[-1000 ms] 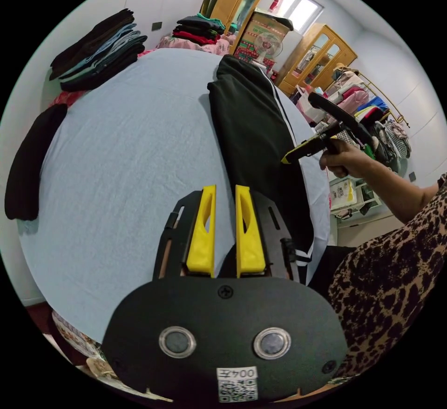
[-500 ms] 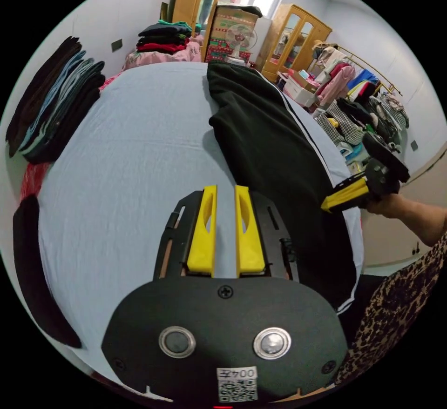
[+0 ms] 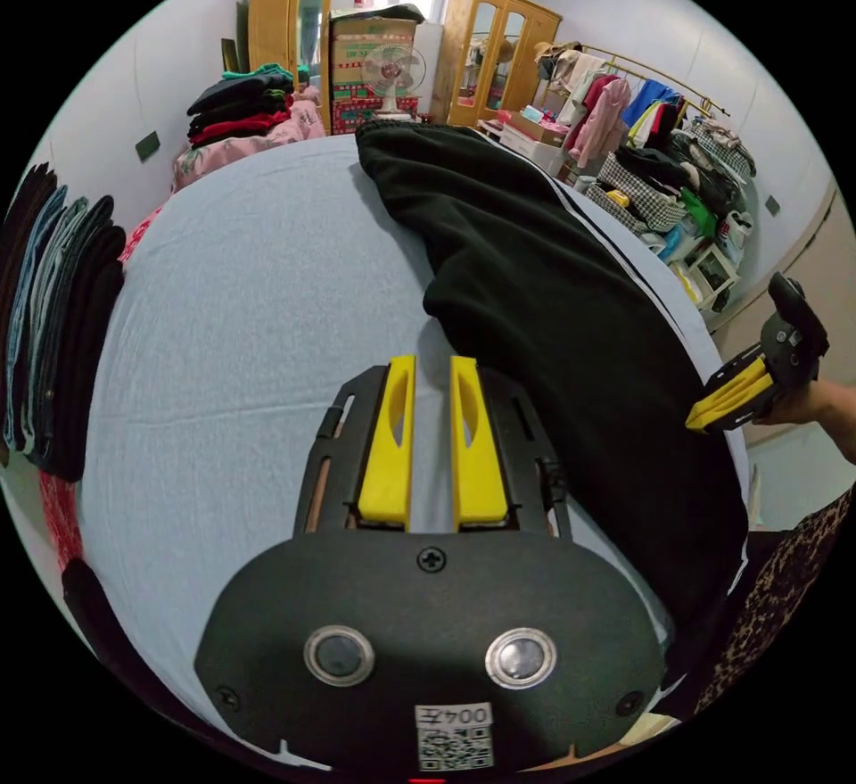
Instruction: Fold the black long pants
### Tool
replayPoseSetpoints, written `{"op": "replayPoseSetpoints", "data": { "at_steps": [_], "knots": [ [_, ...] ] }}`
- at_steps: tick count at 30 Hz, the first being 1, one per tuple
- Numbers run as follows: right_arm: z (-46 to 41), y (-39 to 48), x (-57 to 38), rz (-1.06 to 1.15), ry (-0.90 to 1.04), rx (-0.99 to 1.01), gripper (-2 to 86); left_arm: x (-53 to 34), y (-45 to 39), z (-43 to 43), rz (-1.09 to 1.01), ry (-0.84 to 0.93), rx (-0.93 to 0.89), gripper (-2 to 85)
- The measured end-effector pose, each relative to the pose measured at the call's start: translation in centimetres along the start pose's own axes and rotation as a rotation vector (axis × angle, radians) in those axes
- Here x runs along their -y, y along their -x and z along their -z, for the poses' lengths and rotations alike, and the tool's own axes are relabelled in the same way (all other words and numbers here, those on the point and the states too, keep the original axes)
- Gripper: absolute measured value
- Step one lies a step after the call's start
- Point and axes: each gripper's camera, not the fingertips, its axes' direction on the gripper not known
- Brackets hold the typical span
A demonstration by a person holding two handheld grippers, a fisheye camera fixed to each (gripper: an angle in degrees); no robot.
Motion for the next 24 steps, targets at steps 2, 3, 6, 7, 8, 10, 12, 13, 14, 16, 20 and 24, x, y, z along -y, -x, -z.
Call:
{"op": "replayPoseSetpoints", "data": {
  "at_steps": [2, 3, 6, 7, 8, 10, 12, 13, 14, 16, 20, 24],
  "knots": [
    [0.1, -0.5, 0.2, -0.01, 0.005, 0.026, -0.6, 0.7, 0.3, -0.6, -0.018, -0.005, -0.01, 7.3],
    [0.2, -0.8, 0.5, -0.015, 0.019, 0.044, -0.6, 1.2, 0.3, -0.9, -0.033, -0.009, -0.013, 7.5],
    [0.3, -0.7, 1.4, 0.006, 0.072, 0.042, -0.7, 2.0, 0.5, -1.3, -0.056, -0.036, -0.028, 7.8],
    [0.3, -0.4, 2.0, 0.025, 0.101, 0.028, -0.7, 2.3, 0.6, -1.5, -0.058, -0.042, -0.032, 7.9],
    [0.3, -0.4, 2.2, 0.025, 0.117, 0.026, -0.7, 2.4, 0.7, -1.6, -0.062, -0.043, -0.033, 7.9],
    [0.3, 0.0, 3.1, 0.045, 0.166, 0.007, -0.7, 2.8, 1.0, -2.0, -0.076, -0.044, -0.03, 8.1],
    [0.3, 0.3, 3.4, 0.054, 0.179, -0.009, -0.7, 3.2, 1.3, -2.5, -0.086, -0.034, -0.026, 8.3],
    [0.2, 0.3, 3.4, 0.048, 0.176, -0.016, -0.7, 3.5, 1.5, -2.8, -0.095, -0.026, -0.026, 8.3],
    [0.2, 0.3, 3.4, 0.042, 0.172, -0.018, -0.7, 3.6, 1.6, -2.9, -0.099, -0.024, -0.027, 8.4],
    [0.2, -0.2, 3.4, -0.014, 0.168, 0.029, -0.7, 4.0, 2.1, -3.5, -0.11, -0.014, -0.038, 8.4],
    [-0.3, -1.5, 3.7, -0.074, 0.191, 0.133, -0.7, 4.6, 2.5, -4.3, -0.122, -0.011, -0.062, 8.0],
    [-1.1, -2.6, 3.7, -0.116, 0.206, 0.268, -0.7, 5.1, 2.9, -4.8, -0.134, -0.013, -0.061, 5.0]
  ]
}}
